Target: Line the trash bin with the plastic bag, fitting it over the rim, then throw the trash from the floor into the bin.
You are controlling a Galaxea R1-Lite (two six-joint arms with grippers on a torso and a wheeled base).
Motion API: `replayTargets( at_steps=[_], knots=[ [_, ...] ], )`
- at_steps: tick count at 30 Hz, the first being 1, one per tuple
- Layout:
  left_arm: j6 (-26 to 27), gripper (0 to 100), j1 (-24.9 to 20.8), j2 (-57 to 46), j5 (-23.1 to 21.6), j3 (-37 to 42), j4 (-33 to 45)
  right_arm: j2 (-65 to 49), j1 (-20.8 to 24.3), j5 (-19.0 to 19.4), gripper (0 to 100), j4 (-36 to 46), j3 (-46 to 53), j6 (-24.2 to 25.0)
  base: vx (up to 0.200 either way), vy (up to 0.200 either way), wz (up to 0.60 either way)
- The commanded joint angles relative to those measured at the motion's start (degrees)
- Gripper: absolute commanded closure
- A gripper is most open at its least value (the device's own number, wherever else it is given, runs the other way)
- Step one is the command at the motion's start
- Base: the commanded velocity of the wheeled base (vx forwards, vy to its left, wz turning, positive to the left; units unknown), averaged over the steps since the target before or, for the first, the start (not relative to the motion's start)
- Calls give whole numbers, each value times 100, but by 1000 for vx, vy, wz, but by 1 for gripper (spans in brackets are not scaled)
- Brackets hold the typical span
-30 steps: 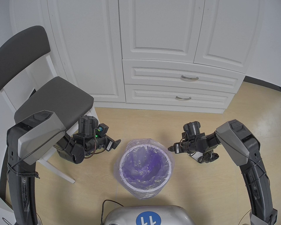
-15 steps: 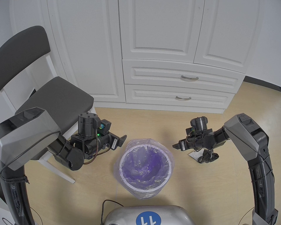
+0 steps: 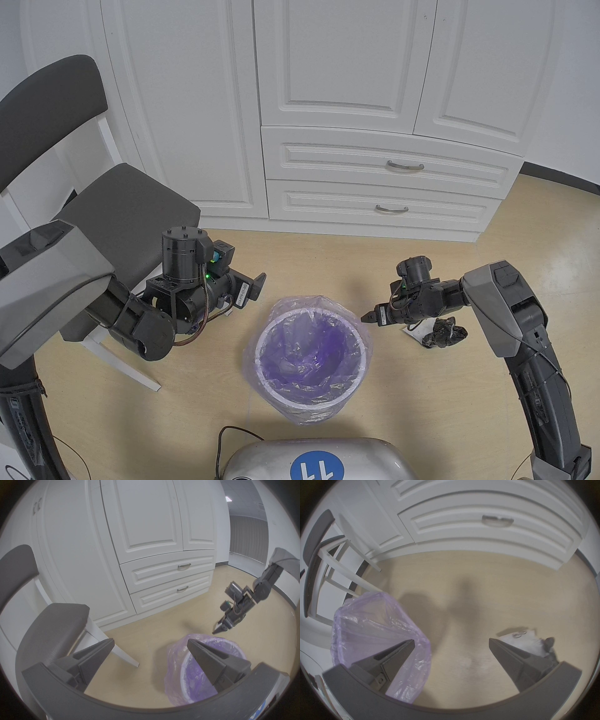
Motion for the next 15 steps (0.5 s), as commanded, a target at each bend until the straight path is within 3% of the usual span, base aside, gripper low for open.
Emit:
replayTargets(
  at_steps=[1,9,12,15],
  knots=[
    [15,0,-24,-160,39,4,-22,344,75,87,0,20,-141,57,0,0,0],
    [138,0,-270,-240,637,39,-75,458,347,60,0,-366,-141,330,0,0,0],
    [138,0,-331,-248,654,48,-233,493,365,60,0,-595,-141,409,0,0,0],
    [147,0,-428,-240,654,92,-540,493,488,52,0,-990,-141,866,0,0,0]
  ],
)
